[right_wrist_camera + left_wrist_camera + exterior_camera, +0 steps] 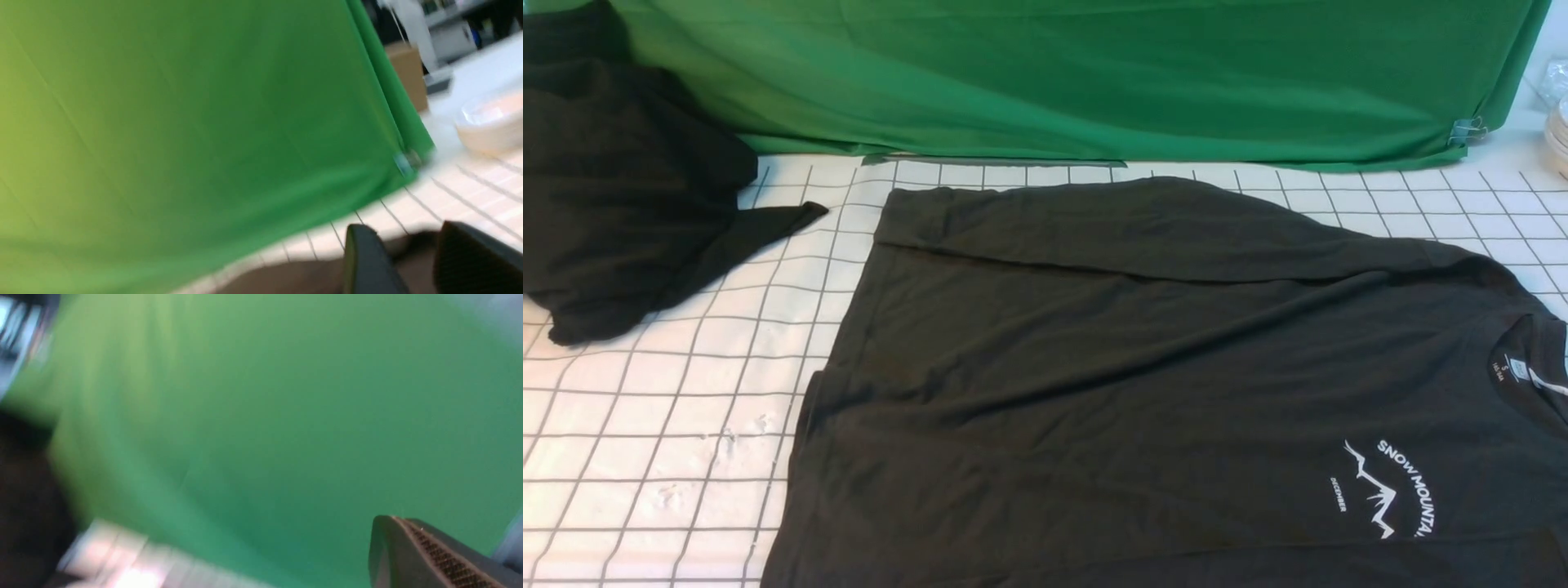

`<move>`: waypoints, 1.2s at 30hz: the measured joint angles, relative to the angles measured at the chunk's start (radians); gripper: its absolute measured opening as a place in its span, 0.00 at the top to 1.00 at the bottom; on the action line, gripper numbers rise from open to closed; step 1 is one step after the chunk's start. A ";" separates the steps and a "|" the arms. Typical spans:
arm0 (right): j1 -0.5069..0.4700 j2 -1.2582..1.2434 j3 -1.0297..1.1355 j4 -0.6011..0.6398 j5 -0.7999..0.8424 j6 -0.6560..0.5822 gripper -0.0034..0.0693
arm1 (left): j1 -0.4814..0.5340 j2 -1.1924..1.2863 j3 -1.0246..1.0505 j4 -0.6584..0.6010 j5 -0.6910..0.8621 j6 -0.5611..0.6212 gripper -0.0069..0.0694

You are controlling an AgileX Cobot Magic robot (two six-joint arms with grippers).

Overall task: Fold a long-sleeved shirt over a white checkered tablecloth.
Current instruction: 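Grasp the left edge of the dark T-shirt lying flat on the table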

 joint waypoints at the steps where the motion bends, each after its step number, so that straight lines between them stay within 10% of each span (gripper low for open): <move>1: 0.000 0.000 0.000 0.001 -0.016 0.006 0.62 | 0.000 0.083 -0.077 0.000 0.141 0.050 0.91; 7: 0.005 0.000 -0.008 0.002 -0.069 0.073 0.66 | 0.000 0.525 -0.241 -0.082 0.605 0.316 0.91; 11: 0.072 0.056 -0.191 -0.008 0.247 -0.021 0.89 | -0.065 0.741 -0.198 -0.146 0.644 0.416 0.91; 23: 0.293 0.716 -0.709 -0.018 0.947 -0.412 0.94 | -0.463 1.037 -0.162 0.179 0.612 0.109 0.90; 36: 0.319 0.815 -0.717 -0.015 0.909 -0.428 0.94 | -0.468 1.236 -0.157 0.162 0.550 0.106 0.36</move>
